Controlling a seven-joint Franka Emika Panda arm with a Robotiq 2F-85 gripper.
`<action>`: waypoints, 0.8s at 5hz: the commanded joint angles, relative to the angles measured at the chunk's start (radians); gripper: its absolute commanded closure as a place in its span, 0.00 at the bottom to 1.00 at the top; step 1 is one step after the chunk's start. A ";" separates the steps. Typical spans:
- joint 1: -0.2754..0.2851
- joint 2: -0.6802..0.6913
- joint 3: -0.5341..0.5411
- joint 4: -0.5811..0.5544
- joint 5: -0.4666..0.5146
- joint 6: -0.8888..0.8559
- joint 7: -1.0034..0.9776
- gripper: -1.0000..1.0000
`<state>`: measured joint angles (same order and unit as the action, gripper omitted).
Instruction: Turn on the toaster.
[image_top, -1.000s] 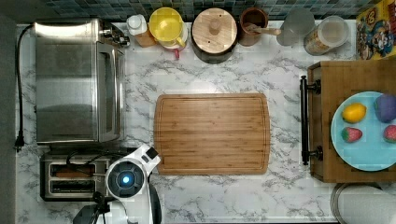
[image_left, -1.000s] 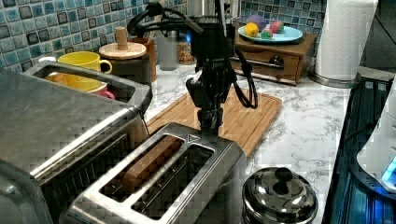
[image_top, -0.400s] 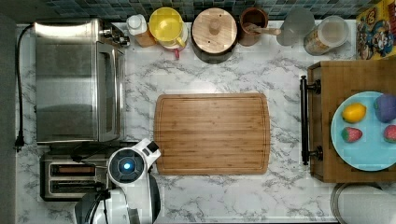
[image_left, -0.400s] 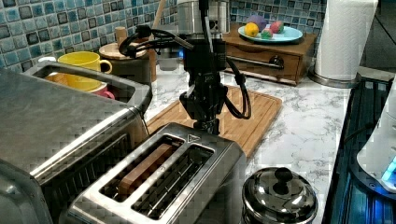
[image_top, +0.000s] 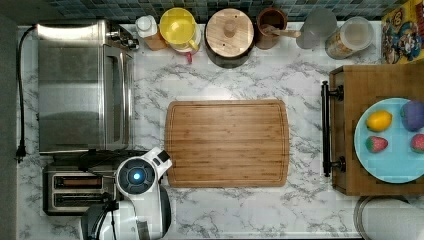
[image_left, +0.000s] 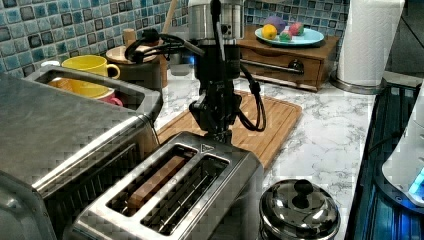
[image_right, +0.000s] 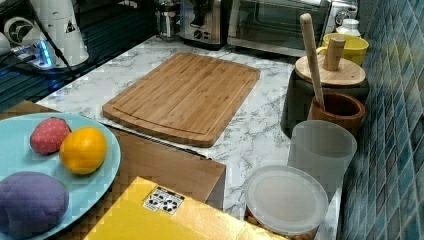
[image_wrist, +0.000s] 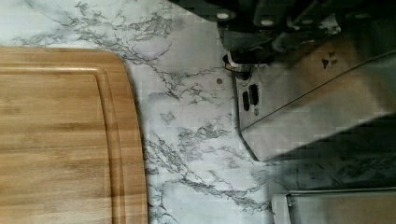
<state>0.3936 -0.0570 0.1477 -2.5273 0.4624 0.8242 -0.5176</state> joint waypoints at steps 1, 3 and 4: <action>0.030 0.148 0.030 -0.131 -0.120 0.059 0.124 1.00; 0.034 0.148 0.025 -0.131 -0.119 0.059 0.124 1.00; 0.037 0.148 0.023 -0.131 -0.119 0.059 0.124 1.00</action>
<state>0.4099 -0.0538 0.1588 -2.5098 0.3674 0.8247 -0.4600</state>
